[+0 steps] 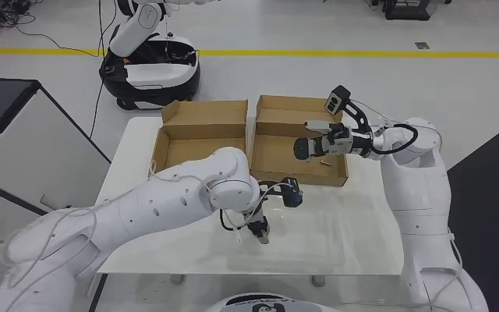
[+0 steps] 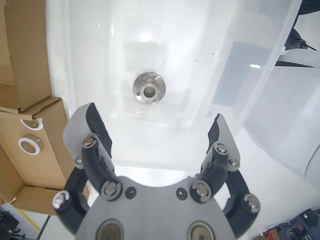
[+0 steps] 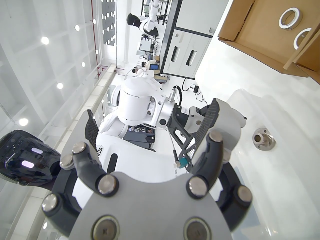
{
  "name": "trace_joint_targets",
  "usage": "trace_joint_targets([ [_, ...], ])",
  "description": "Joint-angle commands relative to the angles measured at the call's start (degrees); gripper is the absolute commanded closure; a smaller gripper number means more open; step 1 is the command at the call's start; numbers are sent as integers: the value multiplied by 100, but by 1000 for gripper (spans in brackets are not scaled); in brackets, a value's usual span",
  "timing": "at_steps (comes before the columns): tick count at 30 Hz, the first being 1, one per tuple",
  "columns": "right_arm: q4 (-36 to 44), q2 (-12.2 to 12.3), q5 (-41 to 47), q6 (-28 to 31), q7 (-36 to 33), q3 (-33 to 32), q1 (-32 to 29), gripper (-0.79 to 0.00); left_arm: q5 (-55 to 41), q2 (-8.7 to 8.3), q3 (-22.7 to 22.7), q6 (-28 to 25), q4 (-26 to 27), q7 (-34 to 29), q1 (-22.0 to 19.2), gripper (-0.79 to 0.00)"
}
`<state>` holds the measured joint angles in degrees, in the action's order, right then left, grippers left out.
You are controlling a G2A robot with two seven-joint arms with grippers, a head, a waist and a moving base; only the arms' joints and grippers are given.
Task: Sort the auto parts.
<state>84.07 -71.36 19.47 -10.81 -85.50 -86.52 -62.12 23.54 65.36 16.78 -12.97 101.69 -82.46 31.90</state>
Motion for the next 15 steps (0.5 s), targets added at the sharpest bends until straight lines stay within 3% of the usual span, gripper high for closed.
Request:
trace_joint_targets([
  [1, 0, 0, 0, 0, 0, 0, 0, -785, 69, 61, -88, -48, -80, -19, 0, -785],
  [5, 0, 0, 0, 0, 0, 0, 0, -785, 29, 159, -143, -87, -205, 23, 4, -785],
  [8, 0, 0, 0, 0, 0, 0, 0, -785, 29, 210, -173, -129, -300, 63, 31, -736],
  [9, 0, 0, 0, 0, 0, 0, 0, -785, 31, 224, -179, -136, -337, 84, 46, -680],
  [15, 0, 0, 0, 0, 0, 0, 0, -785, 77, 282, -244, -236, -595, 116, 151, -622],
])
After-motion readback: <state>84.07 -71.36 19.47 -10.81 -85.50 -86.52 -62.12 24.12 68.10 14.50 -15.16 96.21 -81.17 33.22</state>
